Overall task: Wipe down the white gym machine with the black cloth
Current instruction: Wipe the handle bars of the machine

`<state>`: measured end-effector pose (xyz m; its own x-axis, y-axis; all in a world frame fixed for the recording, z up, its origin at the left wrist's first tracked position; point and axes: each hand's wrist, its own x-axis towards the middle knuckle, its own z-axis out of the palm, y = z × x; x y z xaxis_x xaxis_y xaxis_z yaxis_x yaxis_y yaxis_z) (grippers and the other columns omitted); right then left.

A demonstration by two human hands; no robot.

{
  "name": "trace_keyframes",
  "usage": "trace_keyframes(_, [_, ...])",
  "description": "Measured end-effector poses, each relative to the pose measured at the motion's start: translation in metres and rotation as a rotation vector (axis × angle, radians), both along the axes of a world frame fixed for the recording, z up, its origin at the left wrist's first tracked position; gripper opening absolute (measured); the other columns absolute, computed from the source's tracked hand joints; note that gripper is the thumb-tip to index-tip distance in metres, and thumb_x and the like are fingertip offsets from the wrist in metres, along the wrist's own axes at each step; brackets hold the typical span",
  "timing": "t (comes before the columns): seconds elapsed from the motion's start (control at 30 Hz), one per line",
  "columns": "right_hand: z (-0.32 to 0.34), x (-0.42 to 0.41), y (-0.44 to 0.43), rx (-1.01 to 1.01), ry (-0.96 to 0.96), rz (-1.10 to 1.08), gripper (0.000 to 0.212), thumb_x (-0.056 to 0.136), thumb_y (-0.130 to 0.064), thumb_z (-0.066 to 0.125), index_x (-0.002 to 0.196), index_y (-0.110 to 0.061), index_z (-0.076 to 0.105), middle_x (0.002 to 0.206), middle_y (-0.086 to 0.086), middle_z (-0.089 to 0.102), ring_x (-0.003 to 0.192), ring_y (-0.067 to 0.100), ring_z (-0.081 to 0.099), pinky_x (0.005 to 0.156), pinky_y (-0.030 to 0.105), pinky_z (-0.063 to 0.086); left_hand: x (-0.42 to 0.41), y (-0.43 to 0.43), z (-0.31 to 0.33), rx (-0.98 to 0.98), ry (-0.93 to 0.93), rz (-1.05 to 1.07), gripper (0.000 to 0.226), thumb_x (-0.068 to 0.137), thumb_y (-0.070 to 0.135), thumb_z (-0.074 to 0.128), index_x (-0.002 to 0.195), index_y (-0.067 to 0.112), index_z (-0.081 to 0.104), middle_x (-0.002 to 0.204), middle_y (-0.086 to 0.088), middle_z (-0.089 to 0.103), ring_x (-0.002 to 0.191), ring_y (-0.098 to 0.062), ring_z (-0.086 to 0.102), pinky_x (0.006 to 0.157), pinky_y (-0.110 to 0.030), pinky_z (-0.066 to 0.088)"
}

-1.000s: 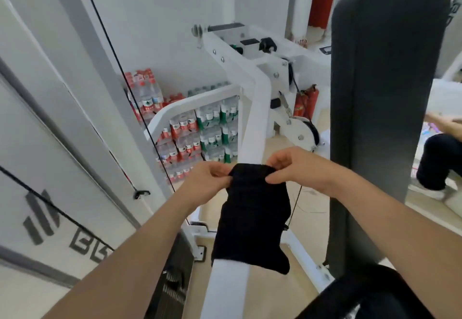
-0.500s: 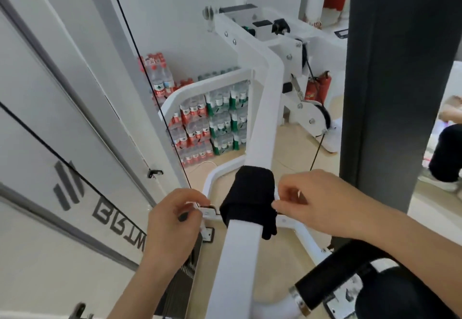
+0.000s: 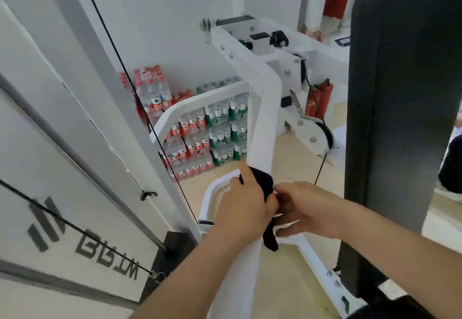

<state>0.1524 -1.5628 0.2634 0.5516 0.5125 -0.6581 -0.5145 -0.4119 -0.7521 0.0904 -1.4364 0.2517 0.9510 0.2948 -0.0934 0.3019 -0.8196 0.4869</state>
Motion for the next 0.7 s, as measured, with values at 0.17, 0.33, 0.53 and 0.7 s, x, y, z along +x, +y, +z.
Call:
trace_keyframes(0.17, [-0.002, 0.054, 0.032, 0.159, 0.065, -0.230, 0.042, 0.095, -0.053, 0.053, 0.112, -0.018, 0.069, 0.096, 0.009, 0.071, 0.090, 0.028, 0.064, 0.089, 0.045, 0.054, 0.080, 0.010, -0.002, -0.023, -0.042, -0.001, 0.069, 0.094, 0.037, 0.055, 0.143, 0.005, 0.017, 0.121, -0.021, 0.052, 0.097, -0.038, 0.059, 0.070, -0.038, 0.045])
trace_keyframes(0.33, [0.001, 0.114, 0.062, 0.231, 0.017, -0.408, 0.026, 0.095, -0.033, 0.062, 0.104, -0.012, 0.072, 0.098, 0.009, 0.074, 0.082, 0.022, 0.068, 0.064, 0.031, 0.052, 0.145, 0.018, 0.001, 0.034, -0.043, -0.007, 0.072, 0.094, 0.026, 0.054, 0.149, 0.003, 0.013, 0.127, -0.021, 0.047, 0.106, -0.039, 0.055, 0.078, -0.038, 0.043])
trace_keyframes(0.53, [-0.011, 0.168, 0.083, 0.288, -0.019, -0.552, 0.036, 0.083, -0.029, 0.073, 0.110, -0.005, 0.072, 0.100, 0.013, 0.075, 0.086, 0.026, 0.073, 0.068, 0.033, 0.057, 0.194, 0.025, 0.007, -0.084, -0.045, 0.018, 0.060, 0.086, 0.015, 0.054, 0.139, 0.007, 0.027, 0.116, -0.015, 0.057, 0.099, -0.034, 0.061, 0.074, -0.039, 0.049])
trace_keyframes(0.7, [-0.022, 0.153, 0.072, 0.211, -0.054, -0.428, 0.047, 0.077, -0.055, 0.073, 0.107, -0.019, 0.073, 0.100, 0.006, 0.076, 0.102, 0.029, 0.069, 0.089, 0.042, 0.052, 0.175, 0.026, 0.009, -0.233, -0.036, 0.055, 0.062, 0.082, 0.025, 0.064, 0.133, 0.014, 0.030, 0.104, -0.005, 0.064, 0.090, -0.025, 0.064, 0.072, -0.035, 0.052])
